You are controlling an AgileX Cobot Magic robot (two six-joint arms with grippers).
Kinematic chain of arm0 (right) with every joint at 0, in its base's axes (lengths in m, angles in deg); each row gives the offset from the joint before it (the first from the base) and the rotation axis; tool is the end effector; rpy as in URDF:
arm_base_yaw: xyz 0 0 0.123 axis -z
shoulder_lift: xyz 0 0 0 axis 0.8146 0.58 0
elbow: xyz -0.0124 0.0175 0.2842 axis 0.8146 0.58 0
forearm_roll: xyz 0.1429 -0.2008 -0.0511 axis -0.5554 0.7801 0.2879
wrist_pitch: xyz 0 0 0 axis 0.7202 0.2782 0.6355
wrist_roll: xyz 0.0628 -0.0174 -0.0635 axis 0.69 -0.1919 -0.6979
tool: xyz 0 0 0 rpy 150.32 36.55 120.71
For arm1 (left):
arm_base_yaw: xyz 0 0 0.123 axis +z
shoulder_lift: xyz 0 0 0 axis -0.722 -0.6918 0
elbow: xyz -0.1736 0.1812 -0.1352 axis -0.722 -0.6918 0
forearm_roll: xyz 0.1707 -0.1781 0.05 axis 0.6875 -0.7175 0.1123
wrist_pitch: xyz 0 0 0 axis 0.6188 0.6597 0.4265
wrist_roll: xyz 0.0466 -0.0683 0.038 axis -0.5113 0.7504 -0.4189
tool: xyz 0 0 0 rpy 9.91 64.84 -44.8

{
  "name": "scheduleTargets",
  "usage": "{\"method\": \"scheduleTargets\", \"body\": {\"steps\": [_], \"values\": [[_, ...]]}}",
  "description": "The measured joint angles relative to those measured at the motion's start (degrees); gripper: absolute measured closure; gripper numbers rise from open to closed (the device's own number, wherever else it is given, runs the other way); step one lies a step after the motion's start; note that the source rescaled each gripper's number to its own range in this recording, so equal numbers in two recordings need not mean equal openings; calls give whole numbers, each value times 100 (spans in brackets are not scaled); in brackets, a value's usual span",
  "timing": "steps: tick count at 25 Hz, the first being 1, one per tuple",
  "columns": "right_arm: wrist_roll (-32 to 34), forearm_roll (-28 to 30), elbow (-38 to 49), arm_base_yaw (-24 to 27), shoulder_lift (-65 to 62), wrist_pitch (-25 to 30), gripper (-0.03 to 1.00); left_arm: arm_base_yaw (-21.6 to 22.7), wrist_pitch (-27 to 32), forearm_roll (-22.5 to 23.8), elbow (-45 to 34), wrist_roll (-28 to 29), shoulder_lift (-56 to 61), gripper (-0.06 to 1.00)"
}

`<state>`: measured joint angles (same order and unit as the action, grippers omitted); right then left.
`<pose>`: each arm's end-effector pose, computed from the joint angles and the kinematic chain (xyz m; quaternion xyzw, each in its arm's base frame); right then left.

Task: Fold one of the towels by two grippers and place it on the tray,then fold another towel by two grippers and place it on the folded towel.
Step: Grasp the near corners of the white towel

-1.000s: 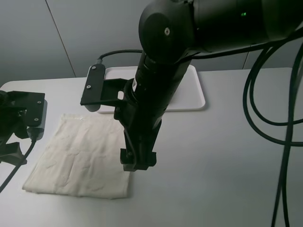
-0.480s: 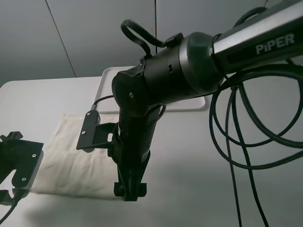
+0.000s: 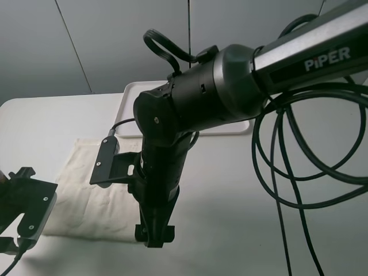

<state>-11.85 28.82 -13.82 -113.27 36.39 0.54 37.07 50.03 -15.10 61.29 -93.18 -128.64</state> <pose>0.1813 0.3250 0.1337 -0.7072 0.6994 0.0903 0.0504 0.1908 -0.0225 0.1044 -0.6936 -0.7190 -0.0360 0.0258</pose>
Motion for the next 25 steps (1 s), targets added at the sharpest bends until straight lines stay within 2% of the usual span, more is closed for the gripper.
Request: {"method": "scheduleTargets", "body": {"steps": [6, 12, 19, 25], "values": [[-115, -35, 0, 0, 18, -10, -3, 0, -171, 0, 0, -33, -14, -5], [-384, -305, 0, -9, 18, -27, -3, 0, -223, 0, 0, -79, -14, -5], [-602, -306, 0, -318, 18, -86, -3, 0, -236, 0, 0, -194, -42, -5], [-465, -85, 0, -343, 18, -99, -3, -116, -191, 37, 0, -213, -377, -5]]}}
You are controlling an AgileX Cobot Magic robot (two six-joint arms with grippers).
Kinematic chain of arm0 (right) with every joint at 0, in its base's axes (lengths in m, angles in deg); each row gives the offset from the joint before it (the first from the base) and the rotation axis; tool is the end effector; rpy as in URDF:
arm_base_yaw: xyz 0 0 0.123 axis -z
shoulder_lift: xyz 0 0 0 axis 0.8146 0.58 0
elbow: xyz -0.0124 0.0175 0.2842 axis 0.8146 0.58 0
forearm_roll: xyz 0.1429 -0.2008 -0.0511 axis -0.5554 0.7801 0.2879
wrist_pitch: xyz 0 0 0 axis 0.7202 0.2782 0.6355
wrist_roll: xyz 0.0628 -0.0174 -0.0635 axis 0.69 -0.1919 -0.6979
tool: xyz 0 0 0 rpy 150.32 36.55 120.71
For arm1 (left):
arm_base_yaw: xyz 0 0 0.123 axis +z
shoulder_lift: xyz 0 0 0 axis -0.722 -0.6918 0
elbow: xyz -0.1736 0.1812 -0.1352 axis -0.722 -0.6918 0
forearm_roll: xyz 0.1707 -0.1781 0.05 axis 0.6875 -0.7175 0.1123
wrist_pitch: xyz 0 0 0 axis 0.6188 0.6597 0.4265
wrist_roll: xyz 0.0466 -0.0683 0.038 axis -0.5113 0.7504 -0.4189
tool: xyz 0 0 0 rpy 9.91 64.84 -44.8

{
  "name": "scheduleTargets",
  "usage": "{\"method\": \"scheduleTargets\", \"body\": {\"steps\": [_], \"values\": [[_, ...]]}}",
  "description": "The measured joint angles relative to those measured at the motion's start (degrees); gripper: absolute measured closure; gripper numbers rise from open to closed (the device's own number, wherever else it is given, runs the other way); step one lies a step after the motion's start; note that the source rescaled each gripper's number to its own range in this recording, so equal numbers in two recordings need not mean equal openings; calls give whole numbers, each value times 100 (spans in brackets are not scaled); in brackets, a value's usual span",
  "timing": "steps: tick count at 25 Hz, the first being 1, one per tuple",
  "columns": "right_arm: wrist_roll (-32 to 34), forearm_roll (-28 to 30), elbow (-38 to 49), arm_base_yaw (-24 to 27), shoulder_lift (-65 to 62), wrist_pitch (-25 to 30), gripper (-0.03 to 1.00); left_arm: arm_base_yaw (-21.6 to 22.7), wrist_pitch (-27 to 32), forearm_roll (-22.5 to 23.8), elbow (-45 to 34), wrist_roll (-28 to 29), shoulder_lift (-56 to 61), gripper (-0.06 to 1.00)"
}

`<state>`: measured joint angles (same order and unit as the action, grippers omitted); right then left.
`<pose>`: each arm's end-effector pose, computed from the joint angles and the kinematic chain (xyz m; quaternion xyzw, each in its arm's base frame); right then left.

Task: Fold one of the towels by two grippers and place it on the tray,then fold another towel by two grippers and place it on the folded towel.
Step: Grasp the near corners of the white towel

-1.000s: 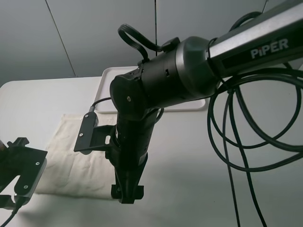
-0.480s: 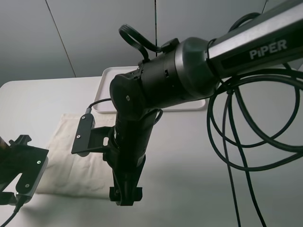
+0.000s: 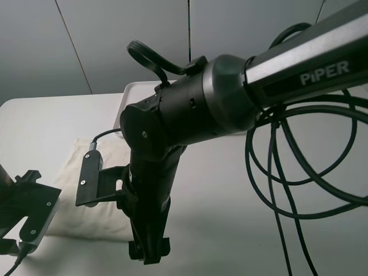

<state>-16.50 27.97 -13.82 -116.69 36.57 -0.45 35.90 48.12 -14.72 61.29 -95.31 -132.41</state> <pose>0.1618 0.3371 0.1329 -0.7501 0.6519 0.0952 0.0575 0.1917 -0.0269 0.0916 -0.7175 -0.6950 -0.0254 0.0387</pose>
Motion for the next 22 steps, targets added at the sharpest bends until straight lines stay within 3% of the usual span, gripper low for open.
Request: {"method": "scheduleTargets", "body": {"steps": [4, 22], "values": [[58, 77, 0, 0, 0, -10, -3, -173, -26, 77, 10, 53, -47, -5], [204, 77, 0, 0, 371, 11, -3, -205, 34, 152, 63, 190, -182, -5]]}}
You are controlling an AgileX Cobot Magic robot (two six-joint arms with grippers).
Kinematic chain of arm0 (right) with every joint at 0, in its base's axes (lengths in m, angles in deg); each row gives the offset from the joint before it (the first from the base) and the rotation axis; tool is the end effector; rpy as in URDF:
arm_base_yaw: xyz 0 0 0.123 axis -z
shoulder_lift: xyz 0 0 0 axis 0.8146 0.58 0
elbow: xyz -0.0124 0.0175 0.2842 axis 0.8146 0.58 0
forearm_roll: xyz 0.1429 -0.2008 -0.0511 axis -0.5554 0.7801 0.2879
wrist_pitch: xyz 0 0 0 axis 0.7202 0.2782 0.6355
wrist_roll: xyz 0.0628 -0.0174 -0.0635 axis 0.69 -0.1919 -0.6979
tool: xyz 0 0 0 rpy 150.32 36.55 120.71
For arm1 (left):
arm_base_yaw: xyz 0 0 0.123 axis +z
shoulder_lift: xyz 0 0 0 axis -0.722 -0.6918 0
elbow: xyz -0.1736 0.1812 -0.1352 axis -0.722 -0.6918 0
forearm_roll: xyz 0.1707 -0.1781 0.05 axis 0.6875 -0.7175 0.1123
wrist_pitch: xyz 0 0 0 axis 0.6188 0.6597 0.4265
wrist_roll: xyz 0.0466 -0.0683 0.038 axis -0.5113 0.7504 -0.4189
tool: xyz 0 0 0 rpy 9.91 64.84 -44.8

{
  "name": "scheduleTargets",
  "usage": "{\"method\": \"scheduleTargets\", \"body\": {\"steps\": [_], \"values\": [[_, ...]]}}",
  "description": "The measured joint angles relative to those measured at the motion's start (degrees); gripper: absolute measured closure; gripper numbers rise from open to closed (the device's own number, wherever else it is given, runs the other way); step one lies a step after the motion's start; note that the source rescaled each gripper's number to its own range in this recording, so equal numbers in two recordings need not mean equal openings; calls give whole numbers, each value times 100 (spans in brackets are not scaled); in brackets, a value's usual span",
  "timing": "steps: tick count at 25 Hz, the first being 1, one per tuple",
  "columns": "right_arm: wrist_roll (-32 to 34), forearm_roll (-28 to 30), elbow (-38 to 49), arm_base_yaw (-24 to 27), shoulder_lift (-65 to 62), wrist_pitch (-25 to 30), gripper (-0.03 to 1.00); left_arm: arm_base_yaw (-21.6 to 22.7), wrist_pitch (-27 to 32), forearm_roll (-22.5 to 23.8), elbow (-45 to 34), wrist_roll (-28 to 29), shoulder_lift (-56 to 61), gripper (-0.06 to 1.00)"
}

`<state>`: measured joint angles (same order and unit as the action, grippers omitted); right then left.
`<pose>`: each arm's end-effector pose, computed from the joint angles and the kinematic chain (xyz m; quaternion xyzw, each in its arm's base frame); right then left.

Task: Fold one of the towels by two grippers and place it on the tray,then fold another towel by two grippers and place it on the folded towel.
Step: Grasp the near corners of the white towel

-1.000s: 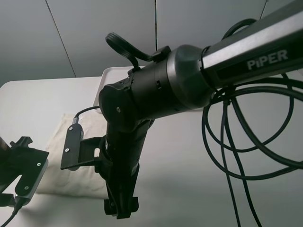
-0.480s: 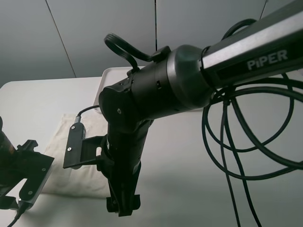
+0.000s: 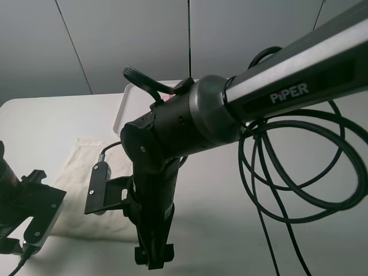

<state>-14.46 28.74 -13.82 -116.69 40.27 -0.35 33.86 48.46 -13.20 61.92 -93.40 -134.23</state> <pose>0.1623 0.3363 0.1086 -0.7417 0.6650 0.0837 0.0246 0.1928 -0.0329 0.0869 -0.7263 -0.6849 -0.0249 0.0519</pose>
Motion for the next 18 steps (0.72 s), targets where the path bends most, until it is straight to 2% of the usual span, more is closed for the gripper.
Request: {"method": "scheduleTargets", "body": {"steps": [6, 12, 18], "values": [[87, 69, 0, -118, 114, -25, -3, 0, 0, 0, 0, 0, 0, -5], [596, 616, -13, -447, 346, -114, 3, 0, 0, 0, 0, 20, 0, -5], [926, 776, -101, -460, 402, -150, 5, 0, 0, 0, 0, 104, 0, -5]]}}
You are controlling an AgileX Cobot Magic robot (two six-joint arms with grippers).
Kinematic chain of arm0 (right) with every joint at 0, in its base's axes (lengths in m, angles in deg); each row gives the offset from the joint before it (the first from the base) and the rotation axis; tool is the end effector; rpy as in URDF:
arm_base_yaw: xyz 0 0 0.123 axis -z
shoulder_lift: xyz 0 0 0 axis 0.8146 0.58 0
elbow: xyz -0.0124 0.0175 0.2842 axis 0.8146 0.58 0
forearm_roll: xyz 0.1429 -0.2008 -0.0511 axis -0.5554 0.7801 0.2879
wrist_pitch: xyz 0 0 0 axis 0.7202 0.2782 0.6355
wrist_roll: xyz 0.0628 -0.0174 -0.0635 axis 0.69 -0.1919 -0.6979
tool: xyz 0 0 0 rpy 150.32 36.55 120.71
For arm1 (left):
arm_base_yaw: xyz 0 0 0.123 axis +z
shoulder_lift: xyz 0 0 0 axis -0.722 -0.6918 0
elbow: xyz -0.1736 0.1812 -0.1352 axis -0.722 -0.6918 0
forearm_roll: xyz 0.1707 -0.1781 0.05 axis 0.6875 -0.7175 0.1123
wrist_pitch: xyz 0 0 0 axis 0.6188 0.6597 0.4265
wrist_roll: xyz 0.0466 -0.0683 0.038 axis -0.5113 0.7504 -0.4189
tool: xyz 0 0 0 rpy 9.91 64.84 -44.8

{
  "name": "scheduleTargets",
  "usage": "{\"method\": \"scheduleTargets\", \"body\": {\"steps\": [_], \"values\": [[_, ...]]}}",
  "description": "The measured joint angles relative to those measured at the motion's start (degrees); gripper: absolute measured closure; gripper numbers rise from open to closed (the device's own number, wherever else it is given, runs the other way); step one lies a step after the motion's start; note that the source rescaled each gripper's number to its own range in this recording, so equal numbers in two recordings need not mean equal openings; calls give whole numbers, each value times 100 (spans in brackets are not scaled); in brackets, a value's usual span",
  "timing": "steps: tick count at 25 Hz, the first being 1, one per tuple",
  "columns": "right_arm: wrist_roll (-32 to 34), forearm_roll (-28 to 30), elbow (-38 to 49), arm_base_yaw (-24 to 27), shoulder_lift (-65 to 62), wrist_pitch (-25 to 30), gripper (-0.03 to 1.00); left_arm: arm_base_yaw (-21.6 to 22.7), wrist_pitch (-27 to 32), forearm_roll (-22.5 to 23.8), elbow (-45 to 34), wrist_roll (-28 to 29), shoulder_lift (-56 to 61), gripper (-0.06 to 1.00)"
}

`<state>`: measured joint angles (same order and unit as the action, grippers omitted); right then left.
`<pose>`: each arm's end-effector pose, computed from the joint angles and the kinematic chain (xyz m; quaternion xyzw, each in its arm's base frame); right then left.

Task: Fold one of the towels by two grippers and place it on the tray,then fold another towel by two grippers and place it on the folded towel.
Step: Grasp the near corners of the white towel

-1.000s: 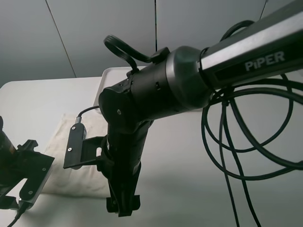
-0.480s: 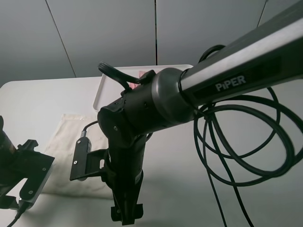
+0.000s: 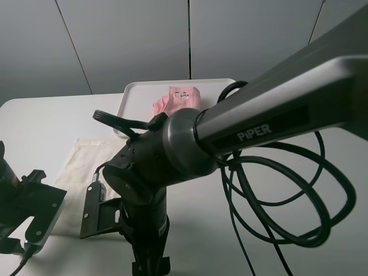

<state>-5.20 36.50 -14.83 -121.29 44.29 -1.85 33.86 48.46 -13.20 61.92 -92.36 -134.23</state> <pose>0.1441 0.3487 0.0850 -0.7483 0.6622 0.0357 0.0156 0.1928 -0.0329 0.0869 -0.7201 -0.6915 -0.0254 0.0517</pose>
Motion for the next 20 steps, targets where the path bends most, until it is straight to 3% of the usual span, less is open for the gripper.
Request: {"method": "scheduleTargets", "body": {"steps": [5, 13, 20], "values": [[44, 142, -13, 0, 14, -38, 13, 0, 0, 0, 0, 8, 0, -5], [767, 684, -13, 0, 22, -238, 56, 0, 0, 0, 0, 22, 0, -5], [1077, 722, -13, 0, 22, -337, 95, 0, -11, 0, 0, 22, 0, -5]]}}
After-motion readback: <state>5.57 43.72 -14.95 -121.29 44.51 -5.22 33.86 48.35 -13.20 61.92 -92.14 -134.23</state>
